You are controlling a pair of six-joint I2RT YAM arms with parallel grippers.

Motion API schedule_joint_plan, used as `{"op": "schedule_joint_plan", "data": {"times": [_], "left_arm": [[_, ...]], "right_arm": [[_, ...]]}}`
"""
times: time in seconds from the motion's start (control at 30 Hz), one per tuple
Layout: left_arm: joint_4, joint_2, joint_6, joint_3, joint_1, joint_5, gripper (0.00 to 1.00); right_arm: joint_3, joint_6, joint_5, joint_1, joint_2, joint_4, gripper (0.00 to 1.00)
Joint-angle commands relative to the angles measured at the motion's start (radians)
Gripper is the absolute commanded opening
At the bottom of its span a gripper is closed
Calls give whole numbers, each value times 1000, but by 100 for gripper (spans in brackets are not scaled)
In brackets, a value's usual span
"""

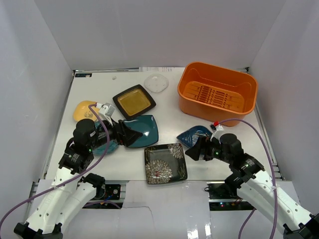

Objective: Place the plates into the plastic bin on the countertop

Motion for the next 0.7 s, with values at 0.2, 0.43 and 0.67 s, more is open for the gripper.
{"op": "schedule_joint_plan", "data": {"times": [0.2,0.43,0.67], "left_arm": [[-24,-24,81,-24,-4,-93,98],[-2,-40,58,-89,-2,-144,98],[-2,-21,35,-101,-2,-168,98]], "right_arm": [[-126,152,-68,4,-39,29,95],[-250,224,-137,9,-5,184,90],[-341,313,-130,105,120,421,78]]}}
